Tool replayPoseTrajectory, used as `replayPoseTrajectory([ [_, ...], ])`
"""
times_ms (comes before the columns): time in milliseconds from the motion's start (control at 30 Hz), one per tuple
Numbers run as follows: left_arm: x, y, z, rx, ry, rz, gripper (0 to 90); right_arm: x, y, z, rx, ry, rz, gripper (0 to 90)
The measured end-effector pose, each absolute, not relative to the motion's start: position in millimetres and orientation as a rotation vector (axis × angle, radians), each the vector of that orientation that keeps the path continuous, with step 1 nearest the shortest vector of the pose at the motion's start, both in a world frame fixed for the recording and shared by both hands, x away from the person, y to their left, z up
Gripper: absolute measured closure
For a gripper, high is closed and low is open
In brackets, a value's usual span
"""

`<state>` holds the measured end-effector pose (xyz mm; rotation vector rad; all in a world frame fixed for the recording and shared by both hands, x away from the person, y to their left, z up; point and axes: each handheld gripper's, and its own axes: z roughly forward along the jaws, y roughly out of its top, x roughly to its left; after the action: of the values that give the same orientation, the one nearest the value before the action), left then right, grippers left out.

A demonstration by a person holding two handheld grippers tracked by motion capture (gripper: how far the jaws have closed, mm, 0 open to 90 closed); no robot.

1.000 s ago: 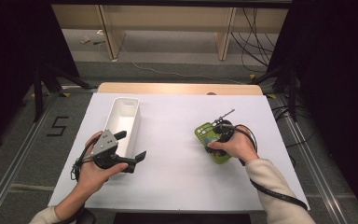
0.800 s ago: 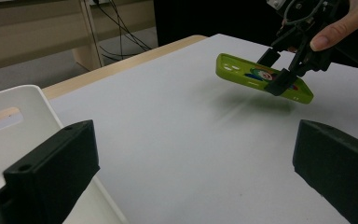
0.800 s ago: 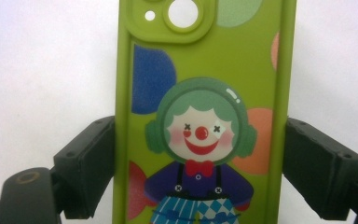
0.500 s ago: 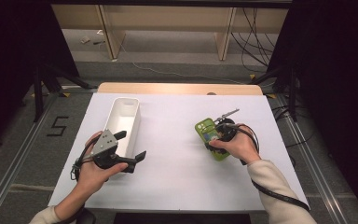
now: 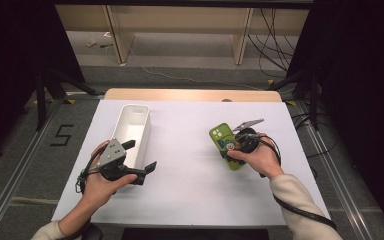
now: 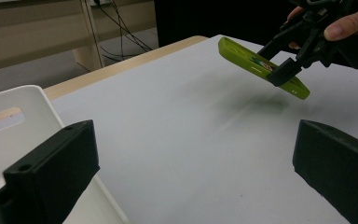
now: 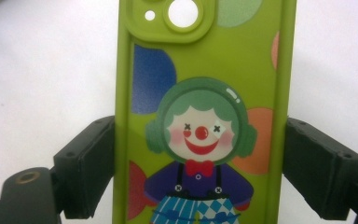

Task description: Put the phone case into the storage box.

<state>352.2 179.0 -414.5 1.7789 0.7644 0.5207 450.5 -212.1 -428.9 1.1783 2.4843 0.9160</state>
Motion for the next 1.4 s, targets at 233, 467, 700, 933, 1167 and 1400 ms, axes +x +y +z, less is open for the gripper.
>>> replayPoseTrajectory([
  [233,352.2,179.3,-414.3,1.777,0.765,0.521,0.0,446.7,-213.4,-427.1,1.116,2.459,0.998,16.9],
  [467,352.0,179.3,-414.0,1.777,0.763,0.521,0.0,442.0,-213.8,-427.5,1.05,2.433,1.096,16.8],
  [700,351.8,178.9,-413.9,1.776,0.763,0.52,0.0,436.0,-214.6,-429.9,1.008,2.412,1.155,16.8],
  [933,351.7,178.7,-413.8,1.775,0.763,0.522,0.0,431.6,-215.9,-431.7,0.996,2.38,1.21,16.8],
  [1167,351.6,178.5,-413.6,1.774,0.764,0.523,0.0,426.7,-214.9,-433.7,0.958,2.364,1.269,16.9],
  [1400,351.5,177.2,-412.7,1.777,0.762,0.527,0.0,423.1,-215.3,-432.4,0.945,2.318,1.32,16.8],
])
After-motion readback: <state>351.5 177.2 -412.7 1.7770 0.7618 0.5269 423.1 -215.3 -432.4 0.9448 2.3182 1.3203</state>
